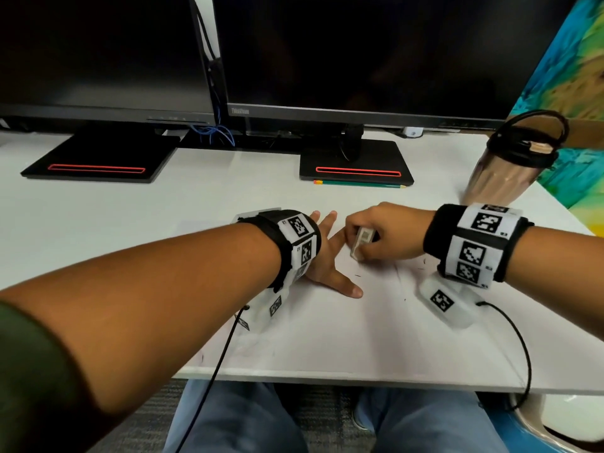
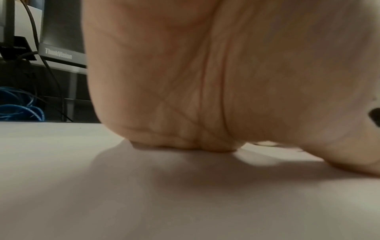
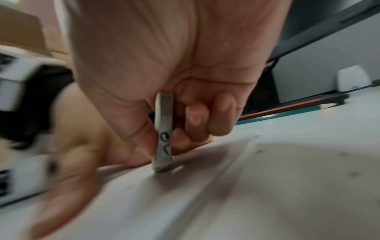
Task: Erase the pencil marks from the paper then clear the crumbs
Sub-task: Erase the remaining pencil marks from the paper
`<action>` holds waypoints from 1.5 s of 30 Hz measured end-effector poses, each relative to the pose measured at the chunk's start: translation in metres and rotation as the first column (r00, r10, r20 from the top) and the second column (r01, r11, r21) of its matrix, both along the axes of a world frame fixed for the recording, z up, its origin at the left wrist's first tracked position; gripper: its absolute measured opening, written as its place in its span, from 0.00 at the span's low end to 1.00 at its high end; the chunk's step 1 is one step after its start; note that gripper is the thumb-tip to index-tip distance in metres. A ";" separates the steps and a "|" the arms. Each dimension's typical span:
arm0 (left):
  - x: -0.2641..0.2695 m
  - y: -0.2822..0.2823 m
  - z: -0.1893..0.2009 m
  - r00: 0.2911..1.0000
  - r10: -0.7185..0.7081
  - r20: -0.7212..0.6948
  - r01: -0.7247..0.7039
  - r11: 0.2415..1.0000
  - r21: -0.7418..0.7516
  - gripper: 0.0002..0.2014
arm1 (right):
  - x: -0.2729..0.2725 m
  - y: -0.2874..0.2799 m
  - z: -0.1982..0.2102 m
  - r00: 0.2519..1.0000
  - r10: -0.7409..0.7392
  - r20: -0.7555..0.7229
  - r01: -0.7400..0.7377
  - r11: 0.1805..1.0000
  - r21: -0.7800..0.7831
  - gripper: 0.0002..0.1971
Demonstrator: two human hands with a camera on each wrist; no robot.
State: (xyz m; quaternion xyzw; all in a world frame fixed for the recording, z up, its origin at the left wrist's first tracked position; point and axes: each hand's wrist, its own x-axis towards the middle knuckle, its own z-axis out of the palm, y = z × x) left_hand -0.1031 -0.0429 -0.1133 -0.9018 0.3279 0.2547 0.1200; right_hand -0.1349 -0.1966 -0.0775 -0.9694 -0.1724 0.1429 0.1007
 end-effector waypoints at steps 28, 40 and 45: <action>0.000 0.000 0.002 1.000 -0.008 0.000 0.008 1.000 0.012 0.61 | -0.010 -0.005 -0.008 1.000 -0.019 0.016 0.019 0.999 0.038 0.04; 0.000 0.020 0.012 0.998 -0.039 -0.055 0.041 0.998 0.039 0.59 | -0.026 -0.023 0.005 0.977 -0.201 0.067 0.191 0.973 0.129 0.04; -0.013 0.024 0.008 0.997 -0.001 -0.077 -0.001 1.000 -0.024 0.54 | -0.034 -0.011 0.000 0.969 -0.223 0.109 0.216 0.974 0.070 0.05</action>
